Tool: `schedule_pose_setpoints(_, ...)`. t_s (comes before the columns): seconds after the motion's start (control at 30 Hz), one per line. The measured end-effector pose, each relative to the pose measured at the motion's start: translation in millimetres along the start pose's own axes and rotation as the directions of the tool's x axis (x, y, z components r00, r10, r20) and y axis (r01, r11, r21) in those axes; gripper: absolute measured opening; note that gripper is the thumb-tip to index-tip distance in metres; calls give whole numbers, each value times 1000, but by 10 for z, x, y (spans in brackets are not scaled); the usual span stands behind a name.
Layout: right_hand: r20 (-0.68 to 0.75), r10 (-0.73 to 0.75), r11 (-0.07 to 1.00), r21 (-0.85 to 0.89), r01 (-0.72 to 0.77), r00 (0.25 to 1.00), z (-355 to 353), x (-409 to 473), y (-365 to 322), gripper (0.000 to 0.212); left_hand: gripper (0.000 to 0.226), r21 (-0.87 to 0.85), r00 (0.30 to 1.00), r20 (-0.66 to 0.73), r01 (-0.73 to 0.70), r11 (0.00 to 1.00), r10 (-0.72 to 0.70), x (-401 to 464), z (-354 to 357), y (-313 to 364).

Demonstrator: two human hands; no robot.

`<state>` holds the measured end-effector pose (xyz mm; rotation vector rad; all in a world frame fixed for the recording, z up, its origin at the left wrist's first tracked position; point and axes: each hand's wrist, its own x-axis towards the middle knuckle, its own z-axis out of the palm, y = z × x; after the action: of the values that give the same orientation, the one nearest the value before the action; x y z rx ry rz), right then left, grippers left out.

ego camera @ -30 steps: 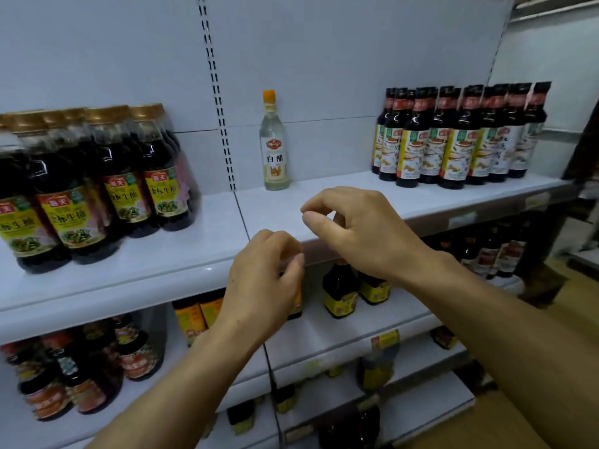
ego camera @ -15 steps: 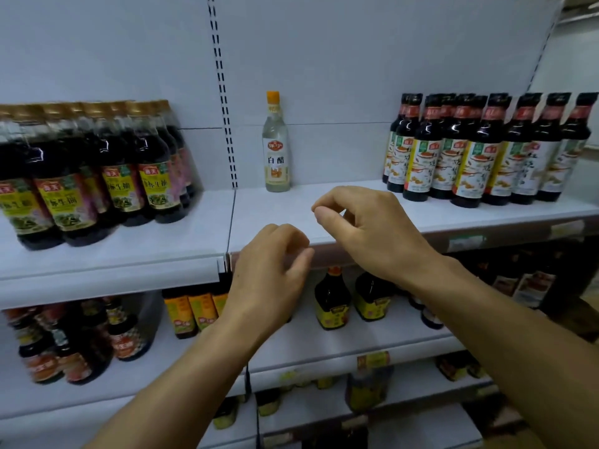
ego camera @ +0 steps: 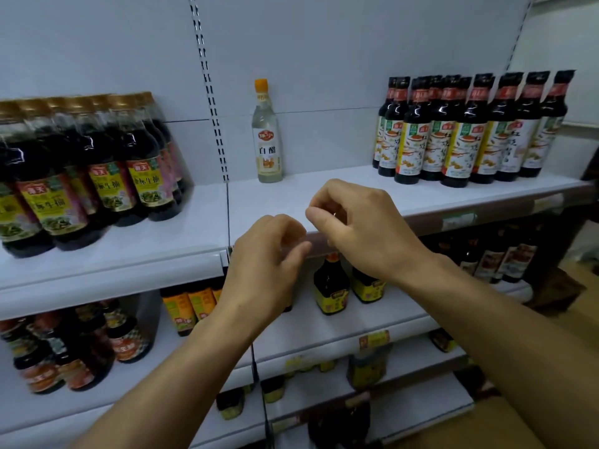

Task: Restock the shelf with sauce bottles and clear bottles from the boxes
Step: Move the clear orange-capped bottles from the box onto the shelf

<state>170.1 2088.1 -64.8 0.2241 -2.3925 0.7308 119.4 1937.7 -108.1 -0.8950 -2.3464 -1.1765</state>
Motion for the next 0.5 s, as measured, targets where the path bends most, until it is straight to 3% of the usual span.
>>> schedule_pose_setpoints(0.5,90,-48,999,11,47,995,-85,-172,426,13,12,7,998,-1,67,998,-67,-125,362,136)
